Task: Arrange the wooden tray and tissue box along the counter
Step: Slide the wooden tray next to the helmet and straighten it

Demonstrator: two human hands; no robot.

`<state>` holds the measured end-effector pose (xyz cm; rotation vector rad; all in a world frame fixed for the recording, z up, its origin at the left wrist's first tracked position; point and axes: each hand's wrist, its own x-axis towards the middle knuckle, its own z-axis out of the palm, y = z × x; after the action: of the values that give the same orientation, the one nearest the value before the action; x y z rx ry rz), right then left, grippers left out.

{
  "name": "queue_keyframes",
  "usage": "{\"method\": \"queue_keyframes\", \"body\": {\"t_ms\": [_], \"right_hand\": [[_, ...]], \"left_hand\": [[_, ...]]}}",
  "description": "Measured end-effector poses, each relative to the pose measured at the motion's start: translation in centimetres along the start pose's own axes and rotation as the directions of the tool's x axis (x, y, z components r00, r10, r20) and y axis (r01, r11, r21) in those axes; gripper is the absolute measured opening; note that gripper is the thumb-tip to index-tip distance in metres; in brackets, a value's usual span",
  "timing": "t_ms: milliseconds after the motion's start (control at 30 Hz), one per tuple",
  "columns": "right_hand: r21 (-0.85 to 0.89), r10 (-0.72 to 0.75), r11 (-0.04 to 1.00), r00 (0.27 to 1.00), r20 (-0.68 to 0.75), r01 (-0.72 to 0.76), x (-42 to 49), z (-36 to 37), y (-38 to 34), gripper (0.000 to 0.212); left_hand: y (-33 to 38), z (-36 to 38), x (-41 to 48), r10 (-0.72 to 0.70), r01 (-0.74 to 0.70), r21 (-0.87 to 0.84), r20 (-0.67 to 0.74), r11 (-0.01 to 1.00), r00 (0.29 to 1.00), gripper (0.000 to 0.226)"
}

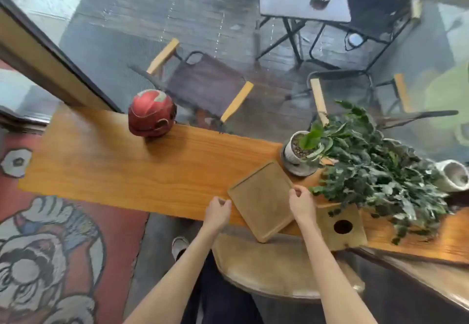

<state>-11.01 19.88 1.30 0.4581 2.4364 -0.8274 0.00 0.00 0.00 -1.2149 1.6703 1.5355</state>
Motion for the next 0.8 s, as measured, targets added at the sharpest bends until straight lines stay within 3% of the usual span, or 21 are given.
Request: {"method": "queue_keyframes", "body": {"t_ms": [133, 333, 400, 533, 800], "right_hand": [[0.0, 0.061, 0.998, 0.998, 0.018, -0.062, 2.9, 1.8, 0.7, 0.051], [0.024, 0.044, 0.999, 0.998, -0.039, -0.043, 4.2, 3.4, 3.4, 0.049], [-0.002, 0.02, 1.0, 1.0, -0.023, -0.02, 3.9, 3.1, 3.2, 0.049], [-0.056, -0.028, 0.998, 0.999, -0.034, 0.026, 3.0, 3.4, 1.8, 0.039], [0.286, -0.154, 0.947, 0.988, -0.005, 0.149, 0.4, 10.8, -5.6, 0.022]], "left_hand": [[0.7, 3.4, 1.6, -0.102, 0.101, -0.045, -0.016, 0.994, 0.995, 0.049], [-0.6, 6.3, 3.0, -0.142, 0.13, -0.156, -0.069, 0.979, 0.987, 0.015], [-0.4, 6.5, 3.0, -0.165, 0.149, -0.206, -0.06, 0.967, 0.984, 0.023], [1.0, 4.5, 2.7, -0.191, 0.162, -0.229, -0.113, 0.96, 0.975, 0.071], [3.8, -8.5, 4.9, -0.068, 0.059, -0.034, -0.347, 0.998, 0.935, 0.073]]}}
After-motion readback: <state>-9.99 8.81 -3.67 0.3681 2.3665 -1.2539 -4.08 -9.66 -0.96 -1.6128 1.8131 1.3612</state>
